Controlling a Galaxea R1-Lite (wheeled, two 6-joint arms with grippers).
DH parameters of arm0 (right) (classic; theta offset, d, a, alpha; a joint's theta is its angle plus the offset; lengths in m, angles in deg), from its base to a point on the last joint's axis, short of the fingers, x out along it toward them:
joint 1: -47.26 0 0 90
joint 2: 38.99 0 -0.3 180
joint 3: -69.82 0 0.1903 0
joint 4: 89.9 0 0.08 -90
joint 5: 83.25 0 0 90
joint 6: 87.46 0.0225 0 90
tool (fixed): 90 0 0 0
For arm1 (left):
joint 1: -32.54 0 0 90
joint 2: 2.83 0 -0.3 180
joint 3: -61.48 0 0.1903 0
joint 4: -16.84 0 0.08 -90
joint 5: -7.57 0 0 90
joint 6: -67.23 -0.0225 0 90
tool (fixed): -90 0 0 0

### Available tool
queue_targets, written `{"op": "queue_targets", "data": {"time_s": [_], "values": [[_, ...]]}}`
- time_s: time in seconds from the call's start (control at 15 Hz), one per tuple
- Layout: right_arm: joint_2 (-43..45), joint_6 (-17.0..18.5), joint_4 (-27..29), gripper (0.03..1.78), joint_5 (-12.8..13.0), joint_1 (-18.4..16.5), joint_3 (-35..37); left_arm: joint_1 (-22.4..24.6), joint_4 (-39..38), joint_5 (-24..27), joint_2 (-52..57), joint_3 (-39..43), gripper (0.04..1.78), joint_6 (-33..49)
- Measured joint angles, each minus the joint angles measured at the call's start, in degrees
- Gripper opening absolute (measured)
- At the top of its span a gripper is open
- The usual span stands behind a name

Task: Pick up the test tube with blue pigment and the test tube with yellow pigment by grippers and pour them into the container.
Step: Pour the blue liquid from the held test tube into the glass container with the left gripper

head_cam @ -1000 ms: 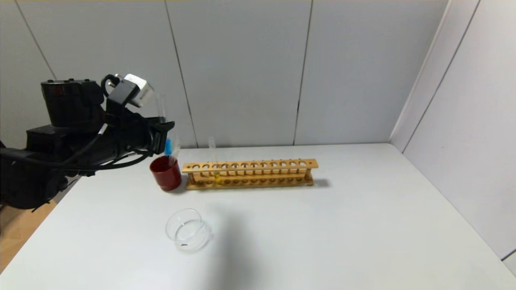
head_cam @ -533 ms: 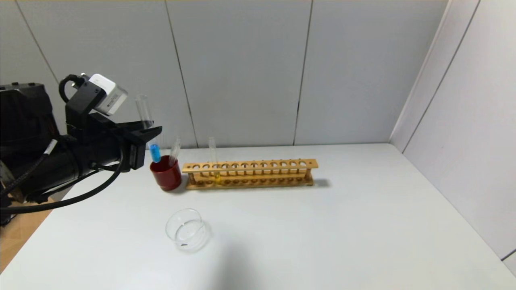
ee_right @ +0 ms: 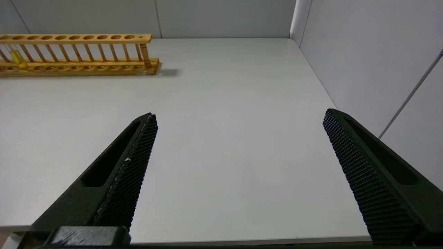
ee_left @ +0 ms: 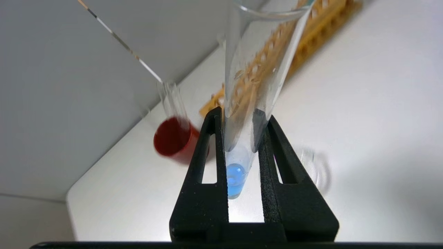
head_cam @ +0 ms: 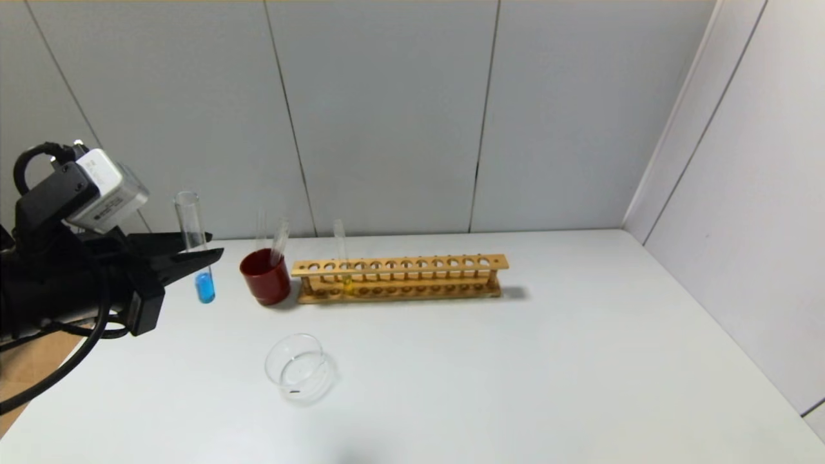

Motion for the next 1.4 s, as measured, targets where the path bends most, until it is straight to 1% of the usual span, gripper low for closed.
{"op": "queue_targets", "data": {"time_s": [0.13, 0.27, 0.47, 0.67, 0.87, 1.0, 1.4], "values": [[0.0, 0.02, 0.0, 1.75, 0.0, 0.0, 0.0, 2.27, 7.17, -0.06, 1.83, -1.9, 0.31, -7.83], [0.0, 0.02, 0.0, 1.75, 0.02, 0.0, 0.0, 4.16, 12.13, -0.3, 2.65, -3.86, 0.31, -14.42], [0.0, 0.02, 0.0, 1.75, 0.0, 0.0, 0.0, 4.91, 14.17, -0.87, 3.01, -5.0, 0.31, -22.64], [0.0, 0.02, 0.0, 1.75, 0.02, 0.0, 0.0, 4.94, 14.21, -0.78, 3.1, -3.54, 0.31, -30.18], [0.0, 0.02, 0.0, 1.75, 0.0, 0.0, 0.0, 4.94, 14.13, -0.67, 3.28, -0.77, 0.31, -34.05], [0.0, 0.0, 0.0, 1.75, 0.0, 0.0, 0.0, 4.88, 13.97, -0.22, 3.21, 0.66, 0.31, -34.29], [0.0, 0.02, 0.0, 1.75, 0.0, 0.0, 0.0, 4.83, 13.23, -1.11, 1.79, 3.88, 0.31, -34.46]]}}
